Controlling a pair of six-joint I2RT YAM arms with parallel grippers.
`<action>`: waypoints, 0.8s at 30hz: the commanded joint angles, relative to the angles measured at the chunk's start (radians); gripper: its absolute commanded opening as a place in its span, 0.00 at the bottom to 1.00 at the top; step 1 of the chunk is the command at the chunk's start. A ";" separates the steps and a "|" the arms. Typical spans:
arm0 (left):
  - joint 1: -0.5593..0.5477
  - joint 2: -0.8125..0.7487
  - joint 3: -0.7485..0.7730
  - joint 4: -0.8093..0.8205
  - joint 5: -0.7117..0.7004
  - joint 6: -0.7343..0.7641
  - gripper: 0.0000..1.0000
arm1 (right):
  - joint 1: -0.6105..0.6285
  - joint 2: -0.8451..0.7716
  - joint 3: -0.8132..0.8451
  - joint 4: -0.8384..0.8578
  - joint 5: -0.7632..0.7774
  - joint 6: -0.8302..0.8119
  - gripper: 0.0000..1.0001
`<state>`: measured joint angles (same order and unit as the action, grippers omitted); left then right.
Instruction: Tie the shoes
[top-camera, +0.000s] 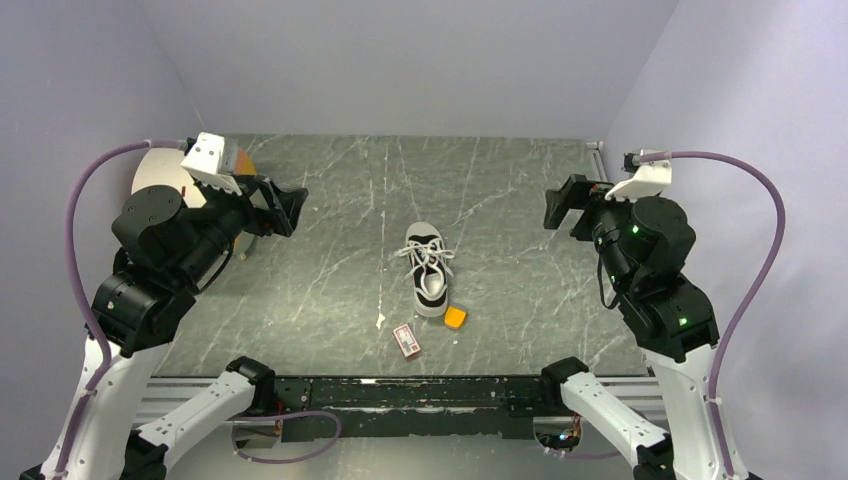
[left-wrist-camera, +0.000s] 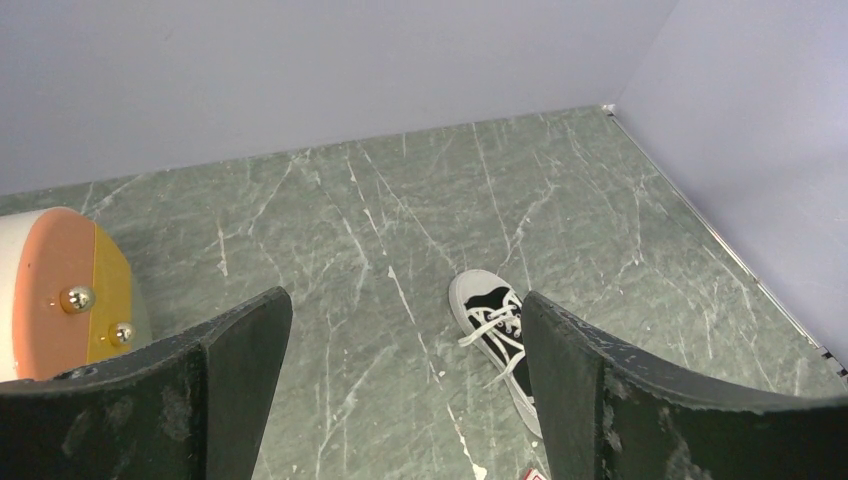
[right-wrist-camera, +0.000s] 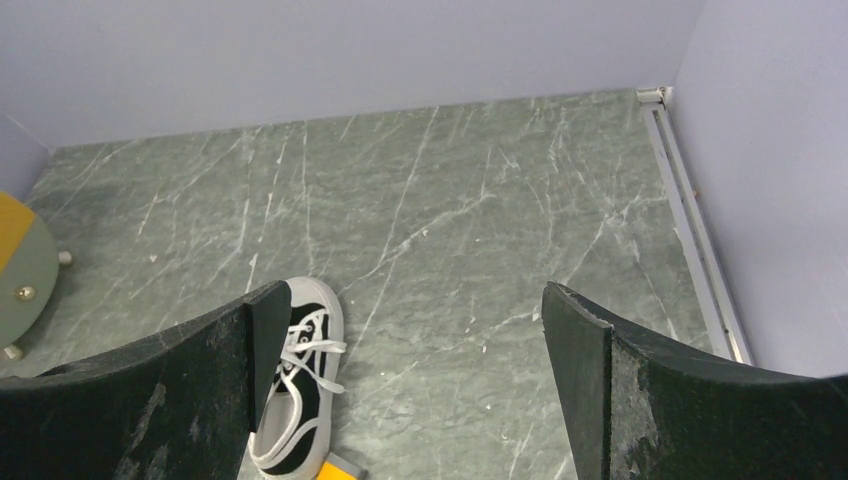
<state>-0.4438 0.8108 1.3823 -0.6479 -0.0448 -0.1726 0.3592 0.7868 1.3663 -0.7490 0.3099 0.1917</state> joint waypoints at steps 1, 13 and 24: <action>0.005 -0.001 0.001 0.010 -0.007 -0.001 0.88 | -0.002 -0.013 -0.006 -0.004 0.005 -0.017 1.00; 0.005 0.004 0.003 0.019 -0.004 0.005 0.89 | -0.002 -0.011 0.000 -0.002 0.006 -0.020 1.00; 0.005 0.008 0.001 0.019 -0.007 0.019 0.89 | -0.002 -0.001 -0.006 0.010 0.000 -0.009 1.00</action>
<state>-0.4438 0.8139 1.3823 -0.6479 -0.0448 -0.1711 0.3592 0.7826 1.3663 -0.7532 0.3099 0.1814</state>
